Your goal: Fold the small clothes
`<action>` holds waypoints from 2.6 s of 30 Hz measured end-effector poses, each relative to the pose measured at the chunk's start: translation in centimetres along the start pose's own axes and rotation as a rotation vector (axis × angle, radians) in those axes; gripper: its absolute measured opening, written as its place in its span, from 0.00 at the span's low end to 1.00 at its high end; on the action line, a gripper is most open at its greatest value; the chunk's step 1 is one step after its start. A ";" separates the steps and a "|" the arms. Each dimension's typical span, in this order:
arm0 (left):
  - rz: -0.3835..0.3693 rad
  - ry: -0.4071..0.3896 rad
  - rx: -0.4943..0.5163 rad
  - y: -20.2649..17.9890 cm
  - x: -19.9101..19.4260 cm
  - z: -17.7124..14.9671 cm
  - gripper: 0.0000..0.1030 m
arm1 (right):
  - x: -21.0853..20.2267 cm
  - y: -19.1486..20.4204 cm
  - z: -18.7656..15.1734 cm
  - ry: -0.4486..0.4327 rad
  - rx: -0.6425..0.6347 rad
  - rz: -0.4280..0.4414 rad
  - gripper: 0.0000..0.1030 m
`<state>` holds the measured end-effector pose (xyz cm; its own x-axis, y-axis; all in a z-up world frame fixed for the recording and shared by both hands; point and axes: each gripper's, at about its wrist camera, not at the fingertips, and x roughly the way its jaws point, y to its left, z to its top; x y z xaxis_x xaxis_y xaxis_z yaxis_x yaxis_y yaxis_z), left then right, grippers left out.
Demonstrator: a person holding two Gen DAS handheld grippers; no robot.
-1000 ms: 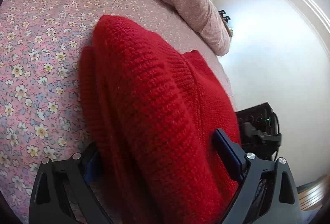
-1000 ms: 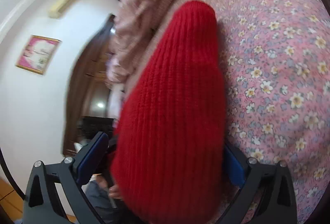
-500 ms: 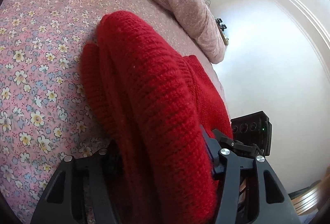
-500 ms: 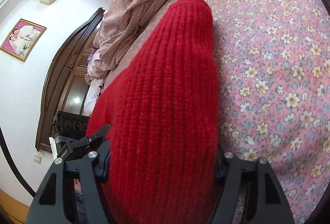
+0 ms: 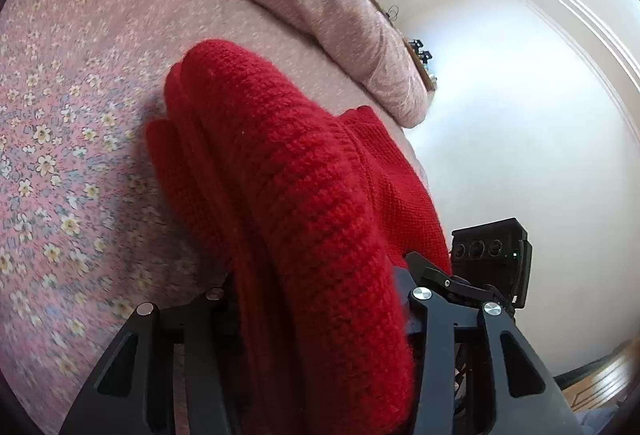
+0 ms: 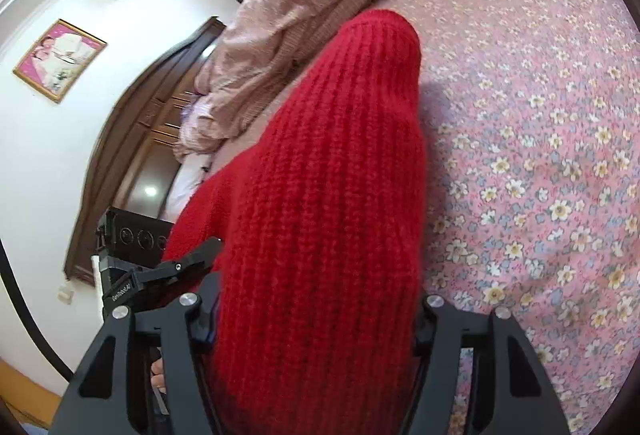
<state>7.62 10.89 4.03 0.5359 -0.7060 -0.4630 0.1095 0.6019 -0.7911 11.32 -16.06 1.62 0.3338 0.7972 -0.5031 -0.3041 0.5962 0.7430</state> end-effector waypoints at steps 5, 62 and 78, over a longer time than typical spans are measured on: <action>0.015 -0.011 0.019 -3.3 1.3 0.6 0.40 | -2.4 0.3 1.7 -0.010 -0.036 0.032 0.64; 0.021 -0.068 0.184 -2.8 24.6 15.1 0.48 | -0.5 -15.8 24.2 -0.113 -0.101 -0.022 0.73; 0.036 -0.071 0.184 -2.8 24.6 15.1 0.54 | -0.6 -16.0 24.2 -0.113 -0.095 -0.012 0.75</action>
<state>33.07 -2.55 0.94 0.5988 -0.6591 -0.4550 0.2369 0.6885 -0.6854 37.59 -28.38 0.68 0.4348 0.7774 -0.4546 -0.3810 0.6162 0.6893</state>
